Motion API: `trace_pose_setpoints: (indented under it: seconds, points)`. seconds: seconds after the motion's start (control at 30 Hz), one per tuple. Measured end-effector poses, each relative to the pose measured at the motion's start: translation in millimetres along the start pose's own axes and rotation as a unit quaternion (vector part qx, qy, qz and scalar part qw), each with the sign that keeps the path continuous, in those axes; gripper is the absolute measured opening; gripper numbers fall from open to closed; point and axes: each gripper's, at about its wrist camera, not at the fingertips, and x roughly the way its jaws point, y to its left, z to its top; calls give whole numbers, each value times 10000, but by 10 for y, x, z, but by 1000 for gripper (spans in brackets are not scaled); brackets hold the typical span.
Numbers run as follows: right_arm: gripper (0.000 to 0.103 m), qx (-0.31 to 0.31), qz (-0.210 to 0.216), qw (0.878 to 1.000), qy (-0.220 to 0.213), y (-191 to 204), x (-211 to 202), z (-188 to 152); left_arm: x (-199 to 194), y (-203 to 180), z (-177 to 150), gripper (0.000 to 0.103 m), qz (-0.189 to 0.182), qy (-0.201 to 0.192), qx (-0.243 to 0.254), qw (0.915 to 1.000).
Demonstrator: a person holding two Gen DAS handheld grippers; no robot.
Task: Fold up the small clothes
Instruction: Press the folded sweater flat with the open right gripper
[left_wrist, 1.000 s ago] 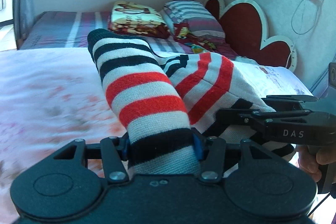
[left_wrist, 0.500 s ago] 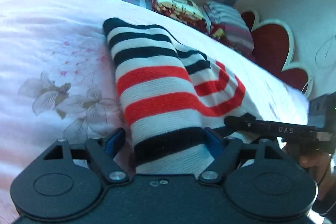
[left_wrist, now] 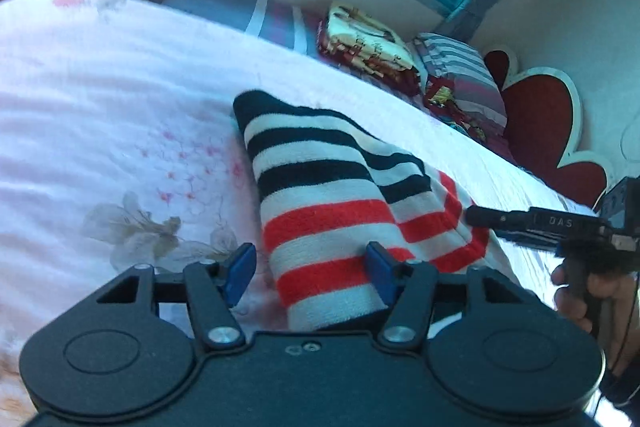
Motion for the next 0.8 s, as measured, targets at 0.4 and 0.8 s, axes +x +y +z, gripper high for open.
trace_pose_setpoints:
  seconds: [0.4, 0.8]
  points:
    - [7, -937, -376, 9946, -253, -9, -196, -191, 161, -222, -8, 58, 398, 210, 552, 9975]
    - [7, -1751, -23, 9845, -30, 261, -844, -966, -365, -285, -674, 70, 280, -215, 352, 9988]
